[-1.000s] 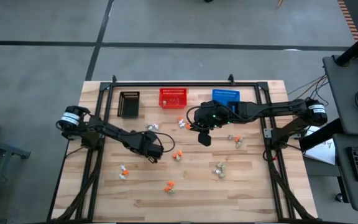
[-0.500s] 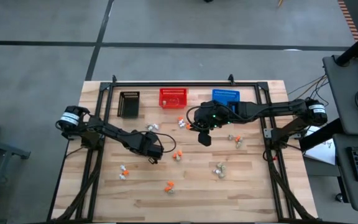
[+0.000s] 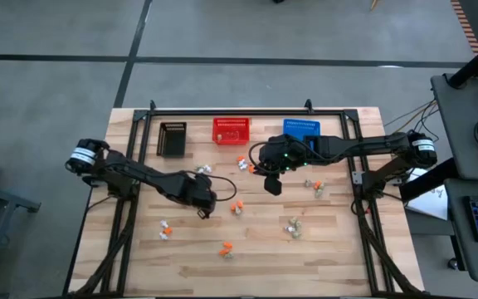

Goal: Sort Halloween decoration
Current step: Put the white skeleton toy into the black bin

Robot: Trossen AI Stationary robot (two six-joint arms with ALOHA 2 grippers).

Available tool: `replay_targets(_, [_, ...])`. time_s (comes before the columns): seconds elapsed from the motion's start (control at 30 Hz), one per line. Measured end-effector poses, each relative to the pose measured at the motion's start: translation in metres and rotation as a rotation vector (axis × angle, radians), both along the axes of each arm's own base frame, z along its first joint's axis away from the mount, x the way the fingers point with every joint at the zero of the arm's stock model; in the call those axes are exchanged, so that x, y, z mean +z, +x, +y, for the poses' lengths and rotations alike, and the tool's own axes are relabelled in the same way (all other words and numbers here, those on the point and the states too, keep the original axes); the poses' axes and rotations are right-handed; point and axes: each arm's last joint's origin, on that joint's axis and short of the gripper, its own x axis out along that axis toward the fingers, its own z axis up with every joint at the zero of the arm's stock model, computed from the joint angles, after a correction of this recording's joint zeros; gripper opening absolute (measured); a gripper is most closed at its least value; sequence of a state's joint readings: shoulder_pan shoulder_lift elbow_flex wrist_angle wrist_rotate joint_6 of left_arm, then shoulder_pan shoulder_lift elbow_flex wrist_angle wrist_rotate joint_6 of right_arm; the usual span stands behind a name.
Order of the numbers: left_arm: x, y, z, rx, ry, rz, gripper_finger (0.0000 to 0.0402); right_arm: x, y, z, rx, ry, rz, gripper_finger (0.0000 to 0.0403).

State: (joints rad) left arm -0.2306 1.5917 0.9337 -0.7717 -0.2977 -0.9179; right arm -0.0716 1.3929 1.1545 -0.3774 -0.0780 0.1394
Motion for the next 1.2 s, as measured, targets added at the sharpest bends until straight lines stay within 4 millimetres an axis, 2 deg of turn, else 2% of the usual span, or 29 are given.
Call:
replay_targets(0.37, [0.036,-0.012,0.004,-0.109,0.033,-0.120,0.0000,-0.004,-0.001,0.005,0.009,0.006,0.012,0.0059])
replay_targets(0.57, [0.061,-0.023,0.023,-0.139,0.054,-0.188,0.0000,-0.017,-0.004,0.005,-0.024,0.048,0.053,0.0059])
replay_targets(0.7, [0.073,-0.036,0.045,-0.109,0.080,-0.169,0.0000,-0.025,-0.007,0.005,-0.046,0.072,0.080,0.0059])
replay_targets(0.87, [0.078,-0.050,0.080,-0.044,0.115,-0.088,0.0000,-0.032,-0.009,0.005,-0.066,0.093,0.100,0.0059])
replay_targets(1.2, [0.071,-0.074,0.160,0.144,0.146,0.065,0.0000,-0.035,-0.010,0.005,-0.069,0.096,0.099,0.0059])
